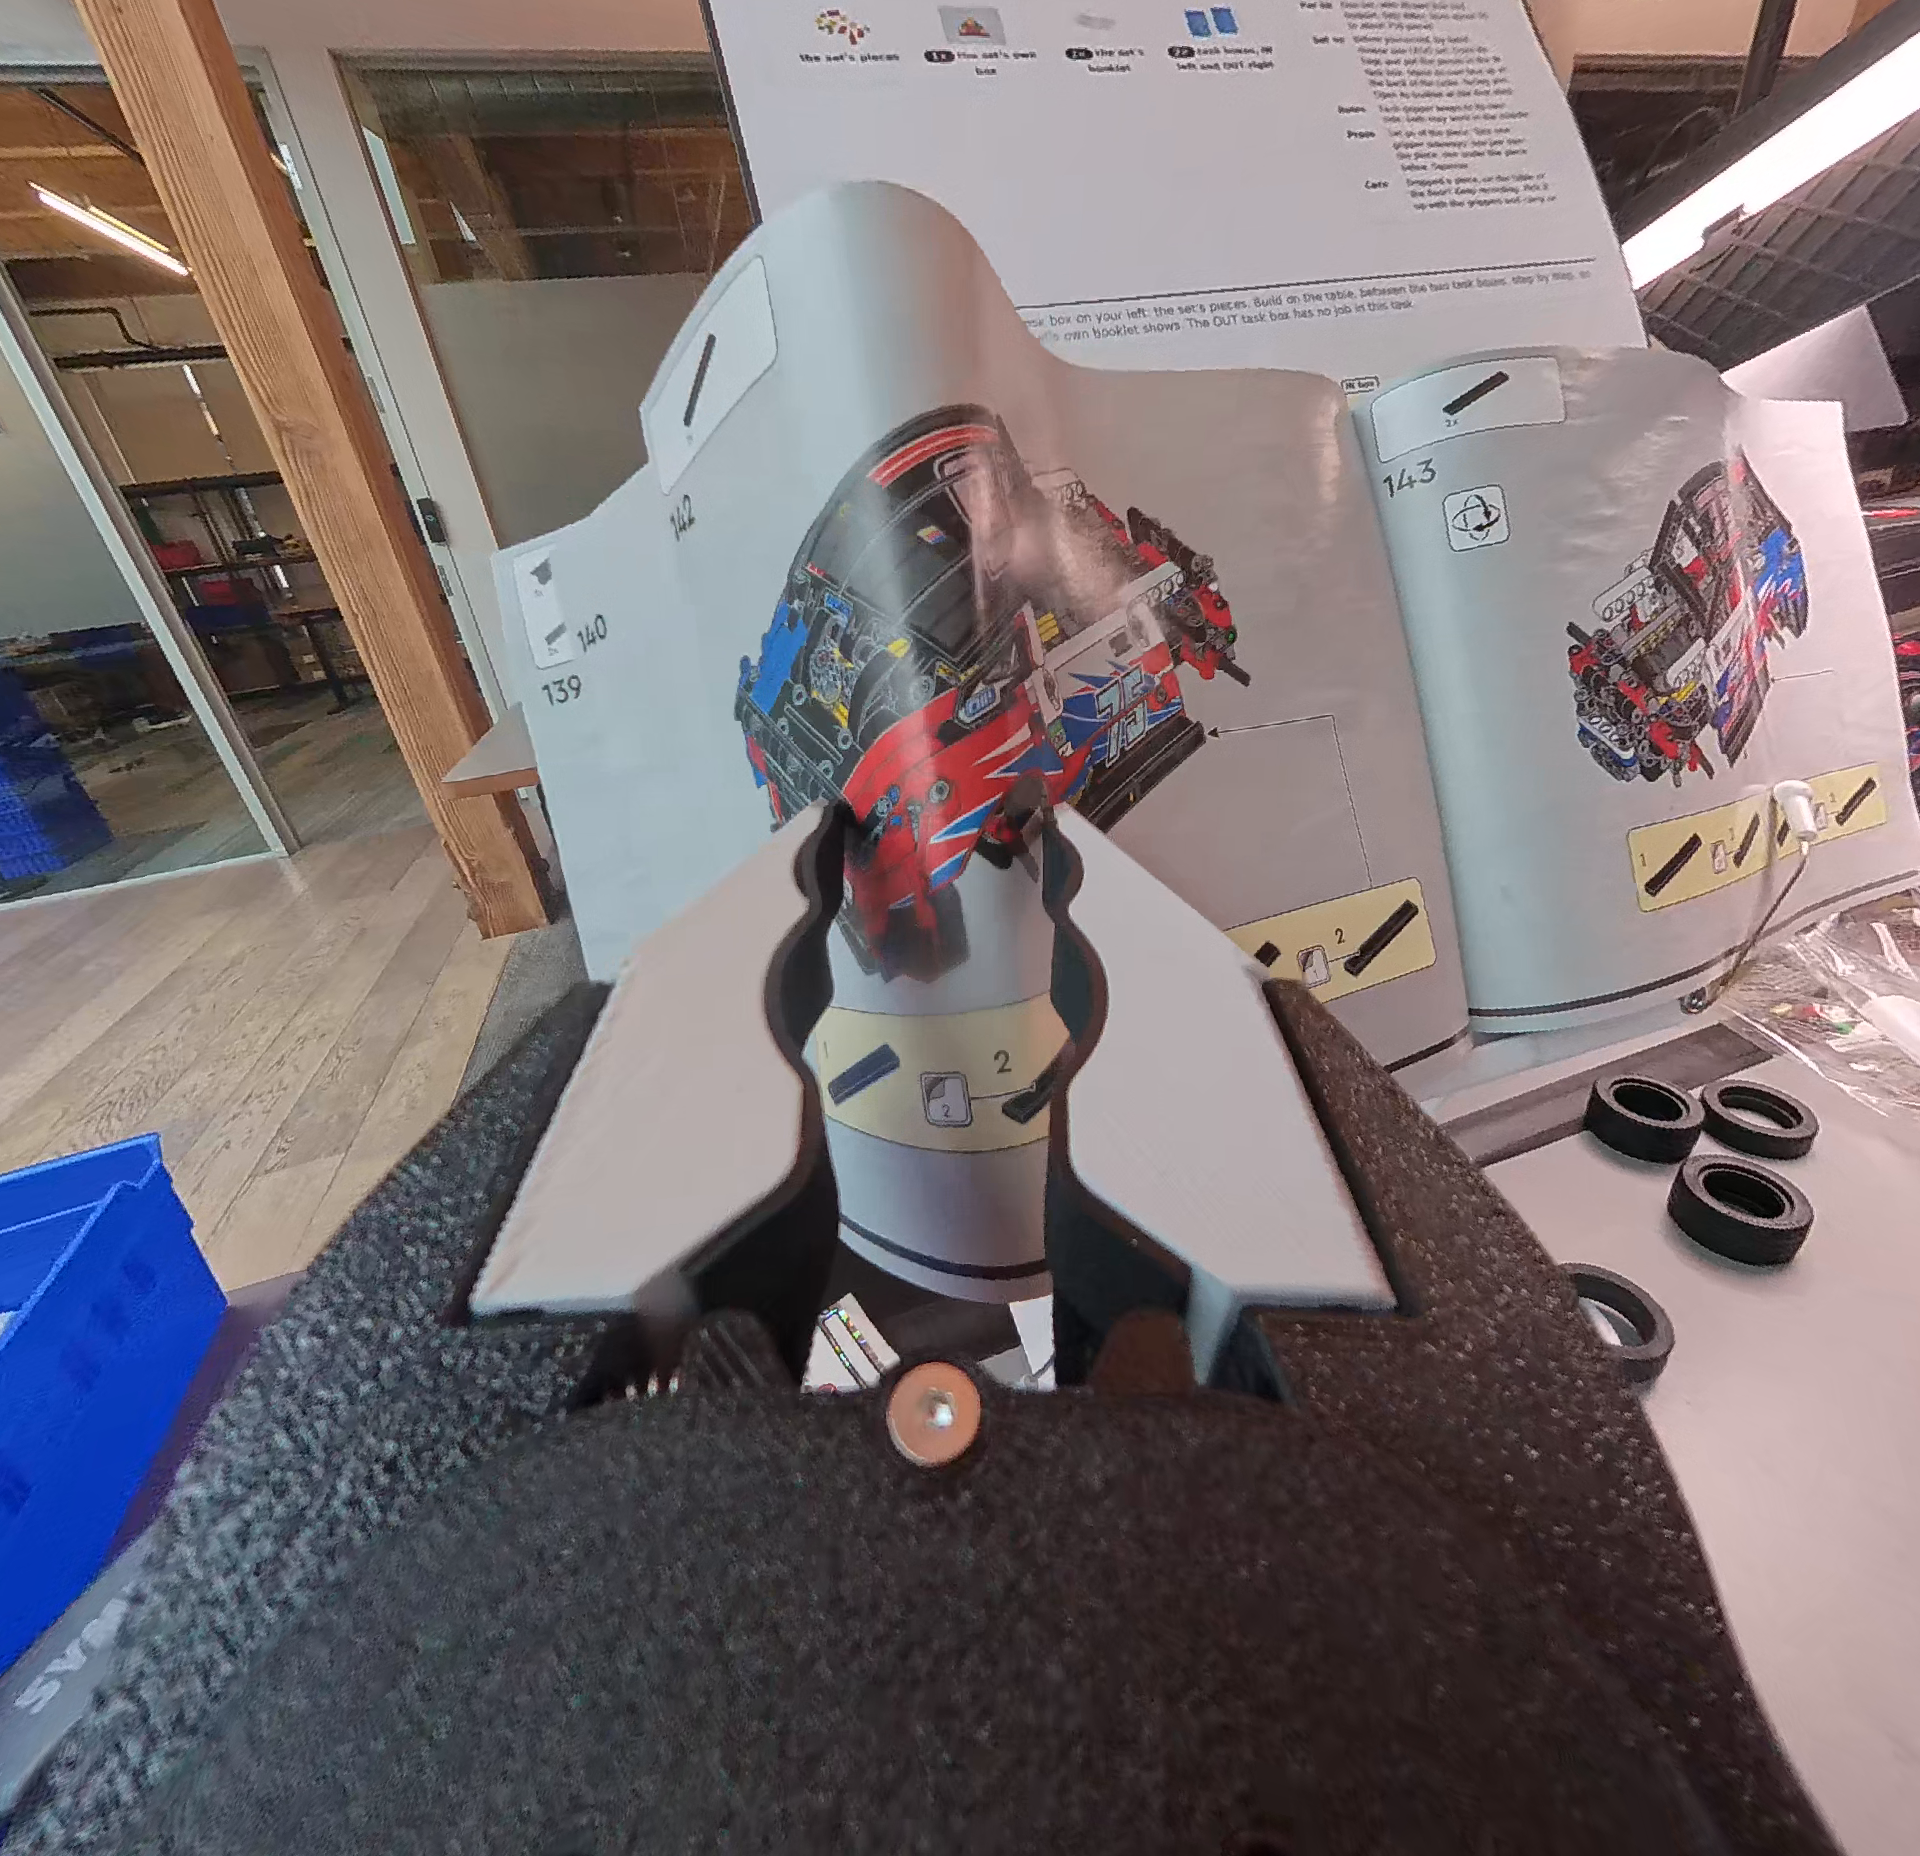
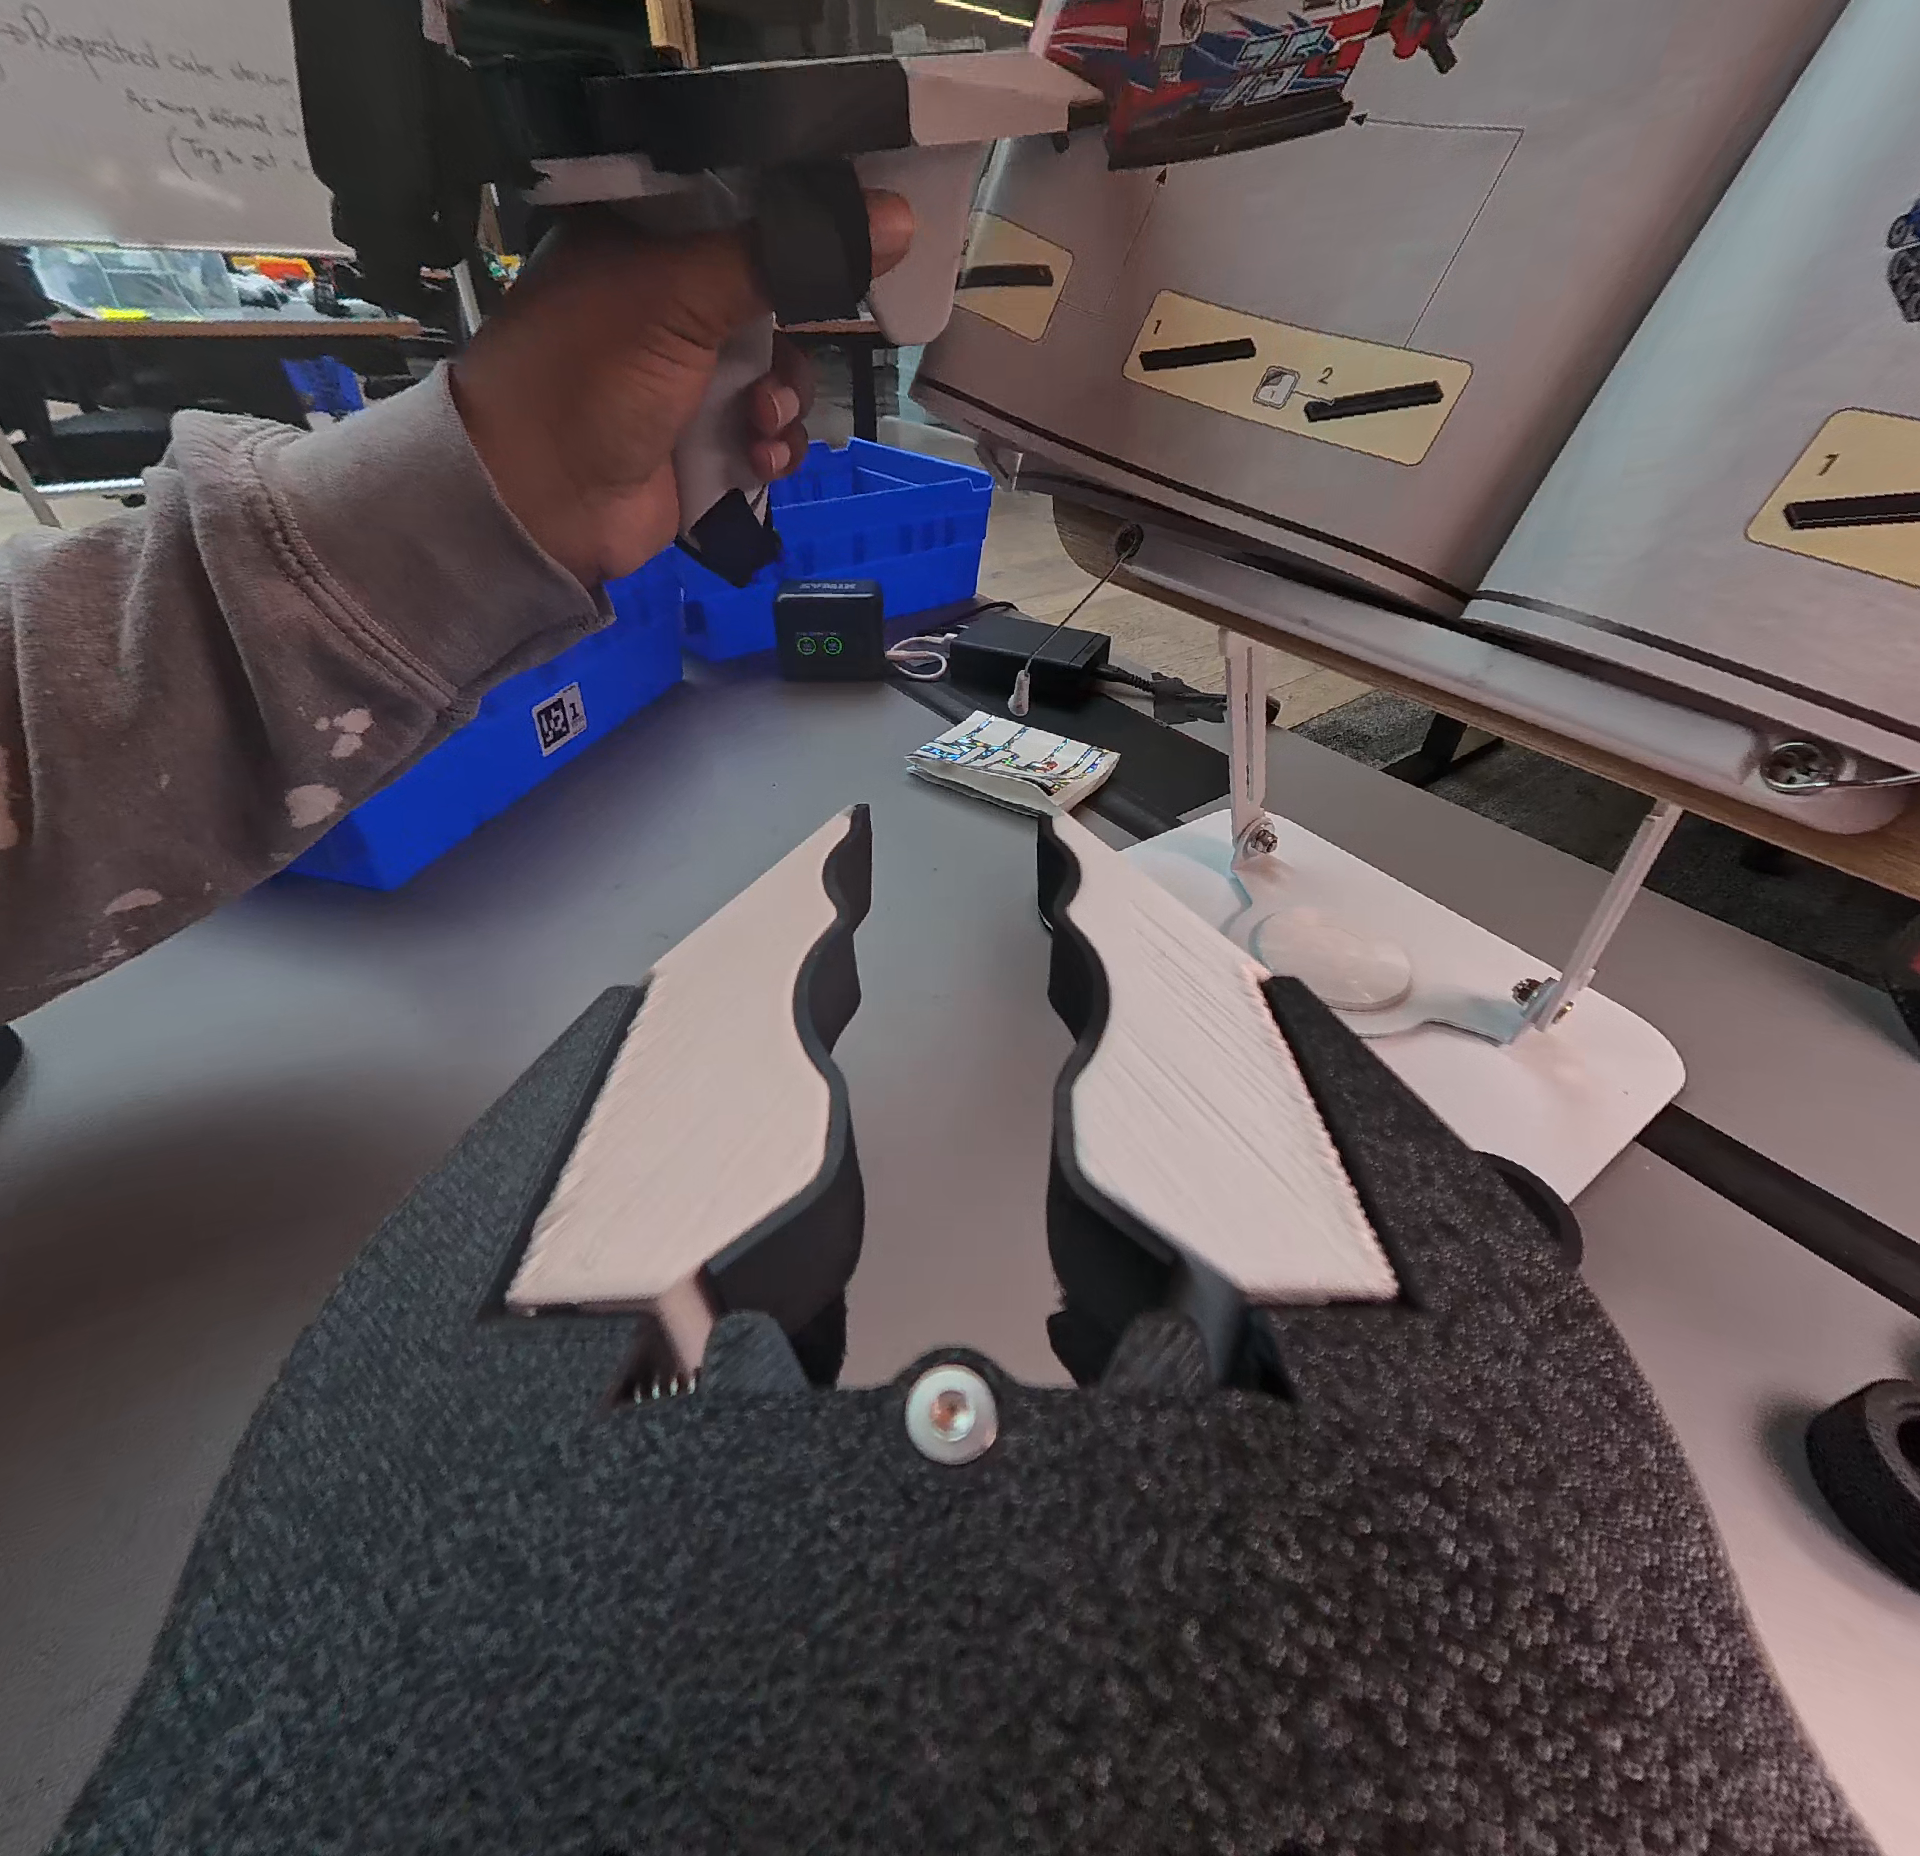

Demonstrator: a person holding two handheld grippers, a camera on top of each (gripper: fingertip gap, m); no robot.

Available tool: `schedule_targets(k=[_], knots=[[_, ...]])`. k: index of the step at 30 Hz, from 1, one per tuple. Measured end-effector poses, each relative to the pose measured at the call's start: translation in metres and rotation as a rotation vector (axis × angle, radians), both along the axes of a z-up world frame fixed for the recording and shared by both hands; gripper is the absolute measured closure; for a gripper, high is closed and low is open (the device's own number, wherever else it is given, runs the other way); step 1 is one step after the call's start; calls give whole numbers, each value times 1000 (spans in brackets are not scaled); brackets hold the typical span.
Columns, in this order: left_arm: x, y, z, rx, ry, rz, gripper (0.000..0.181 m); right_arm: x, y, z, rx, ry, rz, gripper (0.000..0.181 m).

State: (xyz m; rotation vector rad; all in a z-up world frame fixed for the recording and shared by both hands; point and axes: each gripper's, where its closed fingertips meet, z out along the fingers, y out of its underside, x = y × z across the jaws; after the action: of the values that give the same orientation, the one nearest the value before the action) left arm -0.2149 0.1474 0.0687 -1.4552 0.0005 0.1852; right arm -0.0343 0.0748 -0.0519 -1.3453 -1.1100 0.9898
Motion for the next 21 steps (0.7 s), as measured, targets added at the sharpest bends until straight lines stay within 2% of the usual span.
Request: schedule_targets(k=[5,14,17,21], knots=[[18,-7,9,43,-2,-53,145,0,0,0,1,2,-3,150],[75,-18,25,88,-7,-260,150,4,3,10,-10,45,-10,146],[101,-23,25,88,36,-367,150,8,6,29,-35,109,-6,140],[134,-27,16,64,136,-468,151,18,23,75,-101,253,-5,130]])
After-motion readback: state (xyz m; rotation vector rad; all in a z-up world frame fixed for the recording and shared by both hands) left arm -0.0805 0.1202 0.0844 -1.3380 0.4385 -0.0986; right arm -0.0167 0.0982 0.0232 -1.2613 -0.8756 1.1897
